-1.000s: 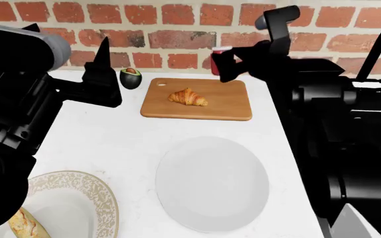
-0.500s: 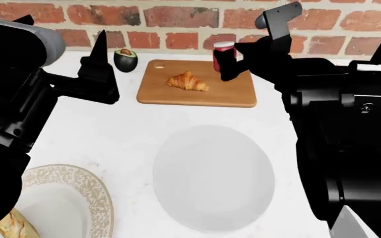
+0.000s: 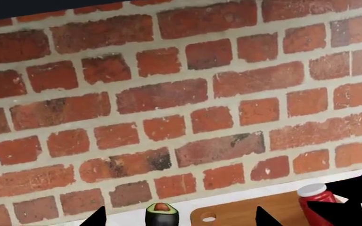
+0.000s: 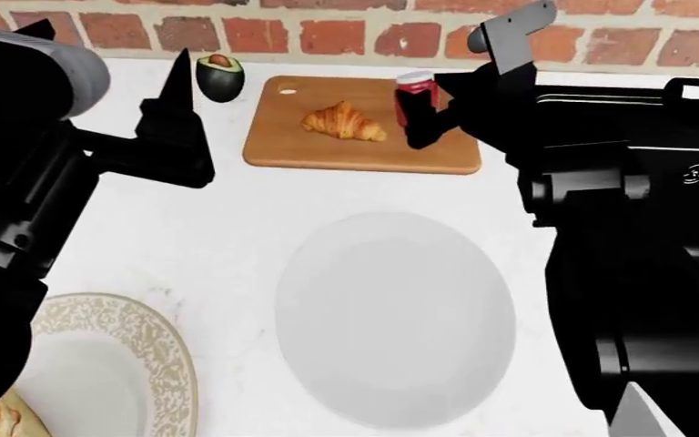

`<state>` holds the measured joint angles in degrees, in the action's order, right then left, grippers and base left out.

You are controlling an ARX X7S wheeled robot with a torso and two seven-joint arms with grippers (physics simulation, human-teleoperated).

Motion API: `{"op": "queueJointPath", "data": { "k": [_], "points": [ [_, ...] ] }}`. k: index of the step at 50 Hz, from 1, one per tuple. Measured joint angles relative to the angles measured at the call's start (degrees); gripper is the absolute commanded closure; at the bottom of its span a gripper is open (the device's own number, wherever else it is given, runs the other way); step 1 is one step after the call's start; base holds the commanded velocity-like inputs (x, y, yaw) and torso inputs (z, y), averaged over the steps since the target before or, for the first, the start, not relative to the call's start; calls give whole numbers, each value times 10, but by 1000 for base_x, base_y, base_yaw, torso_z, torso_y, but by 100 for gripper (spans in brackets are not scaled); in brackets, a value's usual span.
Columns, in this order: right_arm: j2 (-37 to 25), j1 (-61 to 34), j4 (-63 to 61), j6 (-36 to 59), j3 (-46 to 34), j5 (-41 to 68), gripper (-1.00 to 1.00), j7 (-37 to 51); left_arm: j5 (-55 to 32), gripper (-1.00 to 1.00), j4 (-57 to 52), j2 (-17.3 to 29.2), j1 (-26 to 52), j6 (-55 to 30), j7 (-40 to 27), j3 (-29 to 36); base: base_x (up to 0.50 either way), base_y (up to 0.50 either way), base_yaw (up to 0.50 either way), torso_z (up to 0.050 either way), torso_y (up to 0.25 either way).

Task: From the different types of pastries on the counter, select a croissant and place it on the cutting board. Then retrieve a jar of jam from the cabinet and place it alongside the croissant on the cutting board.

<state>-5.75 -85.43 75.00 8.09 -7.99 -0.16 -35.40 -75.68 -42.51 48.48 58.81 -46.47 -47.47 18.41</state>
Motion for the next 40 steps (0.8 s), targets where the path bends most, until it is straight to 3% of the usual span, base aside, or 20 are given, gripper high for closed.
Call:
{"op": "queueJointPath", "data": {
  "k": [16, 17, 40],
  "points": [
    [-3, 1, 0, -7, -15, 9, 100, 15, -4, -100, 3, 1, 0, 5, 0, -4, 0, 0, -1, 0, 0],
    [-3, 1, 0, -6, -15, 10, -100, 15, -4, -100, 3, 1, -1, 6, 0, -4, 0, 0, -1, 0, 0],
    [-7, -7, 0, -11, -19, 4, -100, 5, -16, -100, 3, 6, 6, 7, -6, -9, 0, 0, 0, 0, 14]
  ]
}}
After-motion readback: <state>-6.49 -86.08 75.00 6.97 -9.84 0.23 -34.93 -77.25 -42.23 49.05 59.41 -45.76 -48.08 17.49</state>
